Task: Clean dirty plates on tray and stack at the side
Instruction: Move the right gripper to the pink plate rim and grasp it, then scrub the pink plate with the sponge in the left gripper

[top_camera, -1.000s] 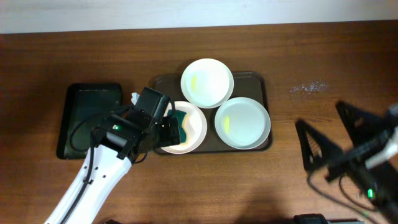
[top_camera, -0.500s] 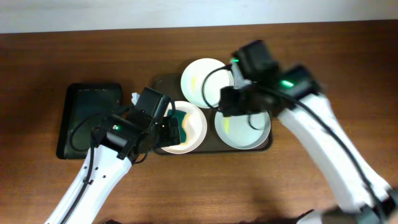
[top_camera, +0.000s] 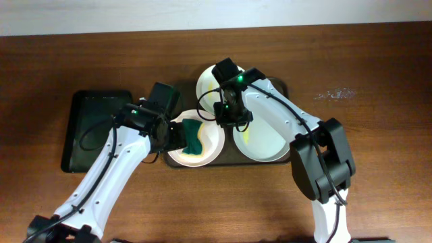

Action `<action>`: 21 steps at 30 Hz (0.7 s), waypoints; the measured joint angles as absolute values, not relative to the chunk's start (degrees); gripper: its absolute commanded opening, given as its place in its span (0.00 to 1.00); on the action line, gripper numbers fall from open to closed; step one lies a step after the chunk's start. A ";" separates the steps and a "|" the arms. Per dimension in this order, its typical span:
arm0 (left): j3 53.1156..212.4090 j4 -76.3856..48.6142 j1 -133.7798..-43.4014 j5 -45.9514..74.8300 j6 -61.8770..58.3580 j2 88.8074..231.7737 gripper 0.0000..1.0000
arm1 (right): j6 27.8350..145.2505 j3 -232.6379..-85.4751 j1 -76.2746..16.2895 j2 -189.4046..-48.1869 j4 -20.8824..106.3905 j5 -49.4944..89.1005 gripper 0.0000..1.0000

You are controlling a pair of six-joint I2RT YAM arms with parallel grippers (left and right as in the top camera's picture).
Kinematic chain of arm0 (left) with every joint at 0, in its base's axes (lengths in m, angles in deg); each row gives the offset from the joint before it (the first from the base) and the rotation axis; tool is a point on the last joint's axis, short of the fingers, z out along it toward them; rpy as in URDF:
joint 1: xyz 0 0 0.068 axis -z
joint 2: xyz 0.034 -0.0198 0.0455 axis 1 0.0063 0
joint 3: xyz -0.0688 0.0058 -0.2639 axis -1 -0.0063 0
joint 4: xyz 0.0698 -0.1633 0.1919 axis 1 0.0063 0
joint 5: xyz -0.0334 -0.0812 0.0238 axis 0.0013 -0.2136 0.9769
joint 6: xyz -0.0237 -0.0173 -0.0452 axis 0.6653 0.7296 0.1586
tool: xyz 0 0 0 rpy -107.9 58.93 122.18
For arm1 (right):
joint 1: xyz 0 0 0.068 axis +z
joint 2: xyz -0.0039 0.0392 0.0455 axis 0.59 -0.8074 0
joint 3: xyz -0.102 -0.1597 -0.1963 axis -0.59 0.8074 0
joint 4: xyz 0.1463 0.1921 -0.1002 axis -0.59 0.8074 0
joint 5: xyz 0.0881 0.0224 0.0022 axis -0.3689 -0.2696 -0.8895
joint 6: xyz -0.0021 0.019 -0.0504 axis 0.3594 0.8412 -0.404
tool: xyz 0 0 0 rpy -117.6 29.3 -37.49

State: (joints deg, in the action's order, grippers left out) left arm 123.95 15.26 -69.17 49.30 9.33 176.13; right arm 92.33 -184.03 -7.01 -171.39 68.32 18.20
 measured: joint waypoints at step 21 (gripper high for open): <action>119.08 -0.67 -69.19 39.07 1.99 180.28 0.71 | 87.18 -181.23 -4.98 -175.59 63.70 17.41 0.20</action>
State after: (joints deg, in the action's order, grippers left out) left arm 119.08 -0.67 -69.19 39.07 1.99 180.28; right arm 87.18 -181.23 -4.98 -175.59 63.70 17.41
